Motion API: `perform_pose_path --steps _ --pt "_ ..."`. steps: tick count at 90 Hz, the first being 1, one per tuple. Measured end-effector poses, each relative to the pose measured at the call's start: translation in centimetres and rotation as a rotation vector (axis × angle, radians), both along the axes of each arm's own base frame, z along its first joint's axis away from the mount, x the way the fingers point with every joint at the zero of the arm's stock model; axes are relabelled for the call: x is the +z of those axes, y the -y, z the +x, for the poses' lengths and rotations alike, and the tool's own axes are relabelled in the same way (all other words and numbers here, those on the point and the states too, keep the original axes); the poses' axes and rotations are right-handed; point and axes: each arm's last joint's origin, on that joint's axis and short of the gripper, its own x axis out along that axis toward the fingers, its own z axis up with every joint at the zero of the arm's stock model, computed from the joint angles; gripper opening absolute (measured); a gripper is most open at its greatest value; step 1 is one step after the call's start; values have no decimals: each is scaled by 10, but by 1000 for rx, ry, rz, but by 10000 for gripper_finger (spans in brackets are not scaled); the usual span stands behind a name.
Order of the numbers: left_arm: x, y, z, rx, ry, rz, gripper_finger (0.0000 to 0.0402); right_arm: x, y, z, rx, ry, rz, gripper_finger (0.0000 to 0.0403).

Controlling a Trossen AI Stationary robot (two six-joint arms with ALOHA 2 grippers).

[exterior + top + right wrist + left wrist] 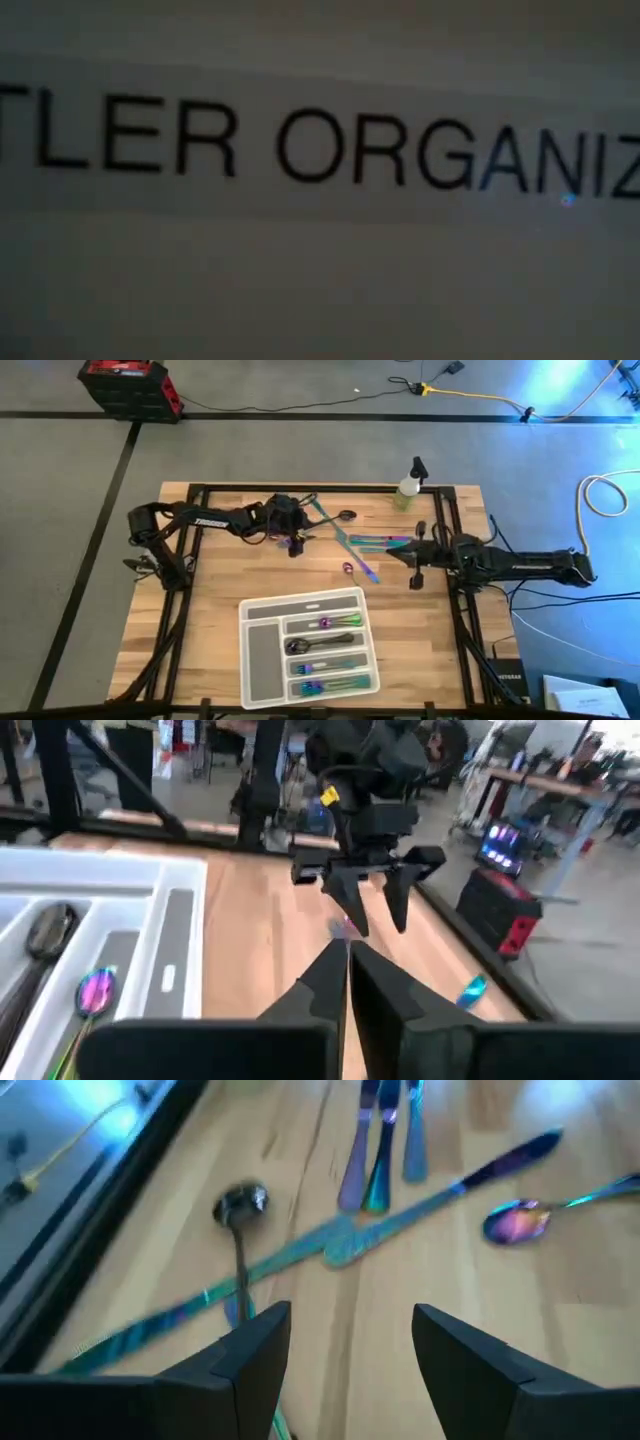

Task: Sort silverware
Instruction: Put the blue fork into the white silver tray

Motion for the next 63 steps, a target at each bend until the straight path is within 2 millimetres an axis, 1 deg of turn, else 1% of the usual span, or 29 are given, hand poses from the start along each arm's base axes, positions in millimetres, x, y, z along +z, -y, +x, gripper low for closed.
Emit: perform_pose_path --steps 13,24,41,50,63 --pt "-24 9 8 57 -87 29 196 -5 0 4 -2 -39 21 0" --pt "-37 12 13 127 -124 69 196 -6 0 6 2 -53 3 0" --pt "-37 7 10 307 -136 117 196 -7 0 8 32 -65 -2 0" --pt "-38 7 10 325 -134 94 196 -9 -1 9 54 -78 -19 0" --pt "-45 10 4 366 -202 14 196 -11 -1 11 56 -99 -26 0"
